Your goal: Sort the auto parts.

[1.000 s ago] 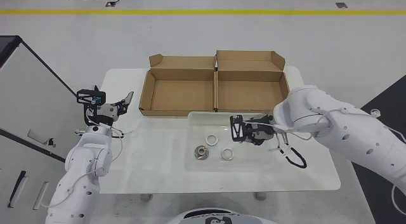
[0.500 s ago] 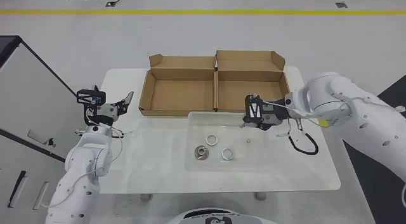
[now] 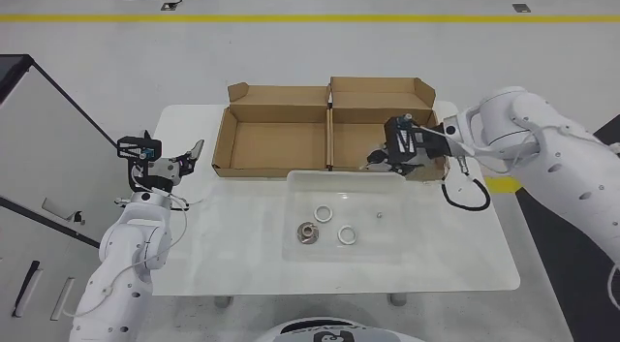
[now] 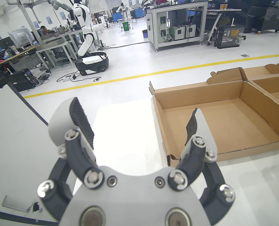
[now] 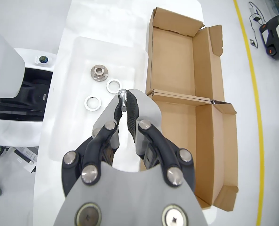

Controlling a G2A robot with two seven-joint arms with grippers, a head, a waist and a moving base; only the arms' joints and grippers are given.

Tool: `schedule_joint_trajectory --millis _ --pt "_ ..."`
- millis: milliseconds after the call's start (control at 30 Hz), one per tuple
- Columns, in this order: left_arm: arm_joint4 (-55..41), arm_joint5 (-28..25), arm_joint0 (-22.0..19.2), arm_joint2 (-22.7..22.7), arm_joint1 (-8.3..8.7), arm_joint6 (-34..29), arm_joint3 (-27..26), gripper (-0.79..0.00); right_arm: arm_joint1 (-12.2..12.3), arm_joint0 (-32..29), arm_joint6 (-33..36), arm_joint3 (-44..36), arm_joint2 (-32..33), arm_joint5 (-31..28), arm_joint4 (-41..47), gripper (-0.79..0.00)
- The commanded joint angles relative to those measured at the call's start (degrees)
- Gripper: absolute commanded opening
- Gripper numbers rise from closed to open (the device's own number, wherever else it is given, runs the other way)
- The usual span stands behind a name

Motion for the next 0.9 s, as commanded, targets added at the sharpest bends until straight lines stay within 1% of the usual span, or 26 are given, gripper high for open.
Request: schedule_joint_trajectory --millis 0,233,433,633,867 --pt "0.0 0.0 0.0 0.0 0.00 0.0 0.0 0.000 -0.7 1.7 -1.8 0.9 -1.4 0.0 -0.5 -0.785" --pt "0.0 0.0 0.0 0.0 0.00 0.0 0.0 0.000 -2.9 7.9 -8.7 2.9 -7.1 0.0 -0.3 -0.785" --pt "0.0 0.0 0.0 0.0 0.00 0.0 0.0 0.000 -3.4 12.8 -14.9 3.6 -11.3 0.0 3.0 -0.785" --pt "0.0 0.0 0.0 0.0 0.00 0.0 0.0 0.000 -2.5 17.0 -20.8 1.0 -14.9 0.0 6.6 -0.785" --pt "0.0 0.0 0.0 0.0 0.00 0.0 0.0 0.000 0.0 20.5 -30.3 -2.6 -17.7 0.0 9.1 -0.785"
